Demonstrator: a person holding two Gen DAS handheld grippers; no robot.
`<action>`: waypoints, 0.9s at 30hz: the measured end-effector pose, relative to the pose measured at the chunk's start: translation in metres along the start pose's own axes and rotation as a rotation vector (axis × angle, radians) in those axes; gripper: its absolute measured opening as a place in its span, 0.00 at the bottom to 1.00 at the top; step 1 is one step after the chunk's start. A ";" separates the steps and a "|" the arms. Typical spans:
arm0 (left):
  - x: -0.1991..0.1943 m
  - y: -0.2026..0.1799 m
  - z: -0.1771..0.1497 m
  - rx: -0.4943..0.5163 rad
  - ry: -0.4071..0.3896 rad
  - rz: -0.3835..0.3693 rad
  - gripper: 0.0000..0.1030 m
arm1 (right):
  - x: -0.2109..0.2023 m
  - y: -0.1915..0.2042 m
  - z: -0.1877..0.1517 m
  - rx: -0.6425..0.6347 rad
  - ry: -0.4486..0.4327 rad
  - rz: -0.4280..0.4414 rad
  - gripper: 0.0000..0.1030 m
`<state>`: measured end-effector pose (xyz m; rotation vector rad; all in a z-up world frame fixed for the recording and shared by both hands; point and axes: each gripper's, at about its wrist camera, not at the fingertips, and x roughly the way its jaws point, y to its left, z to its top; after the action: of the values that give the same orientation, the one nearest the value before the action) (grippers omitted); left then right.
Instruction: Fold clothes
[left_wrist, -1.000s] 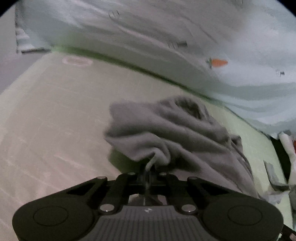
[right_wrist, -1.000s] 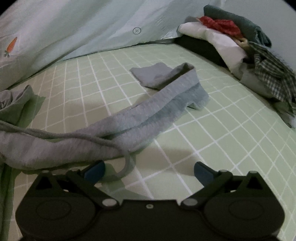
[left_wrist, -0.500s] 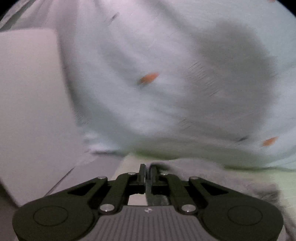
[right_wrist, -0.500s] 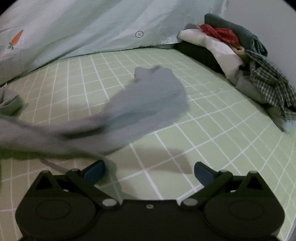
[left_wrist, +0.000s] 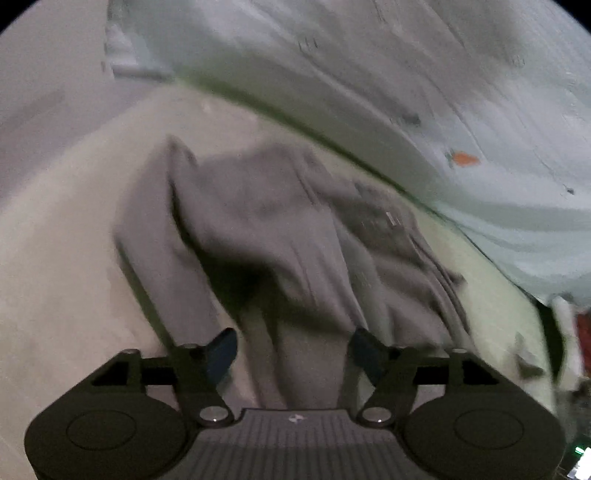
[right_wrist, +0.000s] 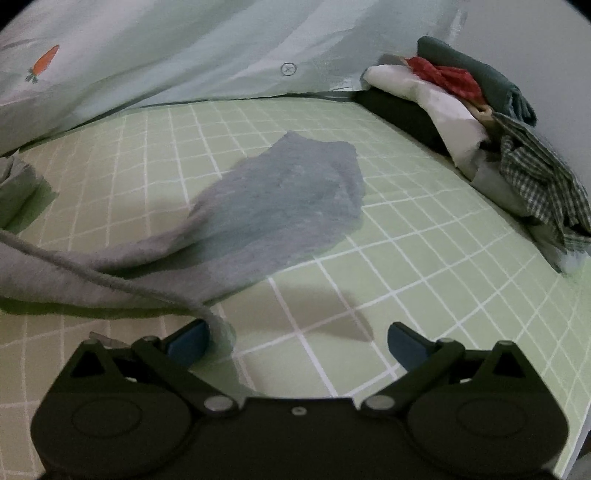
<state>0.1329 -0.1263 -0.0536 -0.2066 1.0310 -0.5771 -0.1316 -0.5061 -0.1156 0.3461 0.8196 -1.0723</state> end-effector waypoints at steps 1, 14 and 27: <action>0.004 -0.003 -0.007 0.003 0.021 -0.009 0.70 | 0.000 0.000 0.000 -0.004 0.000 0.003 1.00; 0.035 -0.009 -0.037 0.053 0.097 0.071 0.16 | -0.008 0.010 -0.002 -0.101 0.019 0.149 0.99; -0.013 0.048 -0.015 0.004 -0.121 0.296 0.22 | 0.033 0.053 0.065 -0.193 -0.013 0.102 0.94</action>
<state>0.1322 -0.0779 -0.0718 -0.0814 0.9223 -0.2940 -0.0498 -0.5429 -0.1032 0.2149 0.8767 -0.8915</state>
